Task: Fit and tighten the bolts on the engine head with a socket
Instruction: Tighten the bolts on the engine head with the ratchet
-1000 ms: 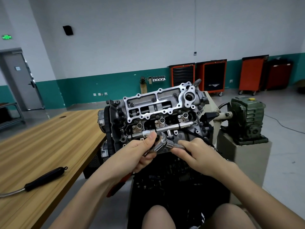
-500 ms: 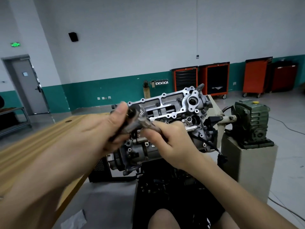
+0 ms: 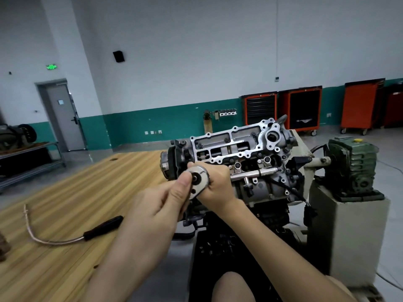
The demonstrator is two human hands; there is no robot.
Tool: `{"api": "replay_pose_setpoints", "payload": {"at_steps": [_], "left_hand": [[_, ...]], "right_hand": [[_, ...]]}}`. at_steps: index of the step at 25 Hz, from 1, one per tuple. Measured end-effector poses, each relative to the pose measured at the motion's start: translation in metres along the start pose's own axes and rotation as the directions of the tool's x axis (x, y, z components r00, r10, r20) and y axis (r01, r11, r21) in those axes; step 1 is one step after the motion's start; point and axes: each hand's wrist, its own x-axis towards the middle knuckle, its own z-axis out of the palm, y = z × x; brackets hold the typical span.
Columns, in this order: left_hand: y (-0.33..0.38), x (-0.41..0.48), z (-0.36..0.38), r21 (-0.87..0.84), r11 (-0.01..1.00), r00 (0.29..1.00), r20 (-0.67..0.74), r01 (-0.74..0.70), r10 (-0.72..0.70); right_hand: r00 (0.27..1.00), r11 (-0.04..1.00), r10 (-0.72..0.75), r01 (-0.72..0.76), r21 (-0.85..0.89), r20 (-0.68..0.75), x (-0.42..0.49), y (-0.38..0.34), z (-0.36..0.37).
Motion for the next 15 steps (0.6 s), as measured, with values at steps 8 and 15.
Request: {"api": "replay_pose_setpoints", "payload": {"at_steps": [8,15], "left_hand": [[0.002,0.001,0.027,0.053,0.998,0.996,-0.080,-0.033,0.038],[-0.009,0.017,0.068,-0.155,0.986,0.997,-0.040,0.062,-0.068]], "right_hand": [[0.995,0.992,0.098,-0.099,-0.073,-0.019,0.000,0.012,-0.018],[0.818,0.817,0.575,-0.576,-0.030,-0.021,-0.021,0.021,-0.030]]}}
